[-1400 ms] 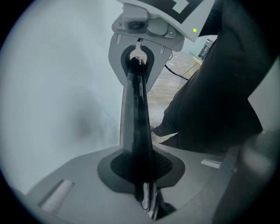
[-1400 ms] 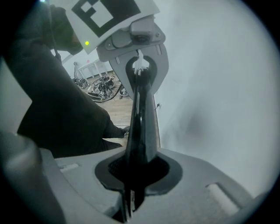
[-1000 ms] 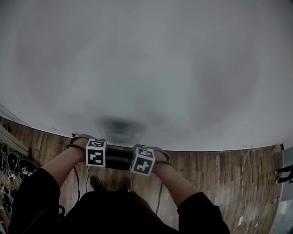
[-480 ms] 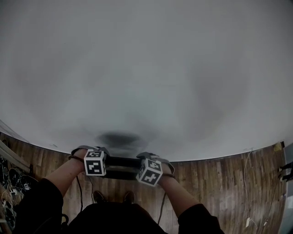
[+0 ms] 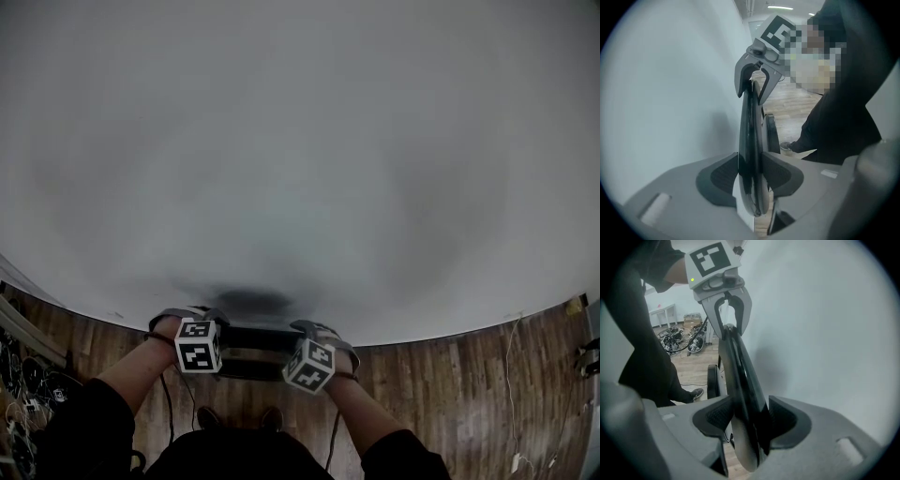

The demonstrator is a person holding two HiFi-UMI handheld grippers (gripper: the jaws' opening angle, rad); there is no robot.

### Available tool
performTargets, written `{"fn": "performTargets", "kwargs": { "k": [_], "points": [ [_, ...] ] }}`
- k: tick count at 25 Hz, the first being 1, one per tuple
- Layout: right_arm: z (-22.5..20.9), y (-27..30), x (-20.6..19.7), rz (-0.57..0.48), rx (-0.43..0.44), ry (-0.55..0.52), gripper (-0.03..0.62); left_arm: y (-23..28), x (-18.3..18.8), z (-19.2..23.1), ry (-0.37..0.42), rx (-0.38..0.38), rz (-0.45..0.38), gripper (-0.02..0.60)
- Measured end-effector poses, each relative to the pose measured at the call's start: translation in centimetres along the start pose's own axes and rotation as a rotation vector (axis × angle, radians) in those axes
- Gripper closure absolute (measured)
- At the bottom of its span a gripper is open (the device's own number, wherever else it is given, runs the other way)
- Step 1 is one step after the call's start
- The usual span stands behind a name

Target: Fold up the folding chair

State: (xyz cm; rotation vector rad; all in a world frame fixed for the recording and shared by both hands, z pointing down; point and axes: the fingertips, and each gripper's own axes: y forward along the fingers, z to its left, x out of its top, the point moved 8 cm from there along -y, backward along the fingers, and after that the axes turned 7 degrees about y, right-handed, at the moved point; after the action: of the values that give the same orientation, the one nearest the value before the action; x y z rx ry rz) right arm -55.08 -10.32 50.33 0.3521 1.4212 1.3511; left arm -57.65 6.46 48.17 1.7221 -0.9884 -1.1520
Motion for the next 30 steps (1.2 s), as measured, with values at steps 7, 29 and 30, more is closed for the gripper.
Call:
{"fn": "performTargets", "kwargs": {
  "k": [7,29,30],
  "points": [
    [-0.6,0.4,0.1,-0.021,-0.075,0.003,0.356,-1.0,-0.1,0.4,-0.010,0.068,0.010,0.433],
    [-3.1,1.9,1.1,-0.034,-0.237,0.038,0.322,-0.8,-0.6,3.1,-0.089,0.235,0.075,0.451],
    [-3.2,2.0,1.1,-0.036,-0.245,0.039,0.321,-0.7,-0.6,3.3,-0.090,0.244,0.077,0.451]
  ]
}}
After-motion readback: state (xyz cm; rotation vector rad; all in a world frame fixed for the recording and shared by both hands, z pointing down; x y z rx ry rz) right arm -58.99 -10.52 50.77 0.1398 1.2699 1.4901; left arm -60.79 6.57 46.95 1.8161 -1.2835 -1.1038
